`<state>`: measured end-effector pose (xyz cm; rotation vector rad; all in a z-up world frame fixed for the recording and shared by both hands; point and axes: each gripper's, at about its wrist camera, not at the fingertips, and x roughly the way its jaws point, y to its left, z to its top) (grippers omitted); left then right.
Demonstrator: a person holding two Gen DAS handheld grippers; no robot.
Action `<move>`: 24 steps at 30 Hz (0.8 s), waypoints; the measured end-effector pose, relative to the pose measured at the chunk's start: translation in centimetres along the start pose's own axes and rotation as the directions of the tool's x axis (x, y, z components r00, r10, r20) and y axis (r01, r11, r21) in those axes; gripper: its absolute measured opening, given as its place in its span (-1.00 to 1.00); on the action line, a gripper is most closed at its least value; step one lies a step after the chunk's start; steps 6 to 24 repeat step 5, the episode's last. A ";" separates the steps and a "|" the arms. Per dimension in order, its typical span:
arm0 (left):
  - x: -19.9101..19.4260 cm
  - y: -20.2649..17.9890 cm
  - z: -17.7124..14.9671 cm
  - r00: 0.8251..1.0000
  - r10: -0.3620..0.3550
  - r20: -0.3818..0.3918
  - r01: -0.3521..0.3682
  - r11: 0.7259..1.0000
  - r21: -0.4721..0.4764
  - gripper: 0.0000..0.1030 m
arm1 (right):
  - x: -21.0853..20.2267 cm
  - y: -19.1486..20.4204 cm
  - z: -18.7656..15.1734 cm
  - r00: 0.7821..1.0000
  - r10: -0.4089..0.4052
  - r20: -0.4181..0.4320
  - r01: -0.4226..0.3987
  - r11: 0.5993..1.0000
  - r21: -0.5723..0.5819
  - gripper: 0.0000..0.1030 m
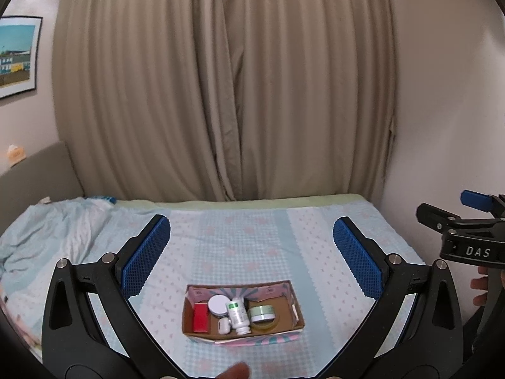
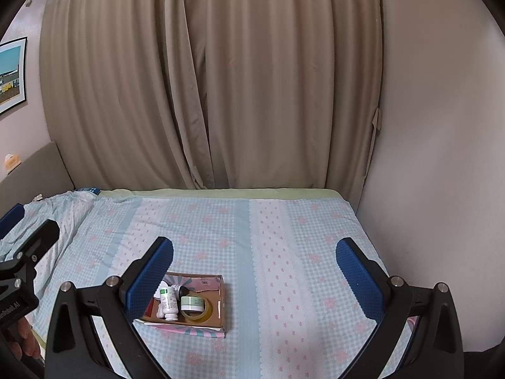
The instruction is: Organize rigid objects
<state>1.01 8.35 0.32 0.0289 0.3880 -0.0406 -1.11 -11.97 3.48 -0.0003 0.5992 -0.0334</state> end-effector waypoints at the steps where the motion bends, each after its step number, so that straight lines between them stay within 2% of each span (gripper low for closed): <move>1: 0.2 0.0 -0.1 1.000 -0.008 -0.001 0.008 1.000 -0.004 1.00 | 0.2 -0.1 0.0 1.000 0.001 -0.002 -0.001 1.000 0.003 0.99; 5: 1.2 -0.4 -0.6 0.999 -0.029 -0.033 0.028 0.999 -0.027 1.00 | 0.8 -0.6 0.0 1.000 0.002 -0.018 -0.002 1.000 0.004 0.99; 24: 1.2 -0.4 -0.6 0.999 -0.029 -0.033 0.028 0.999 -0.027 1.00 | 0.8 -0.6 0.0 1.000 0.002 -0.018 -0.002 1.000 0.004 0.99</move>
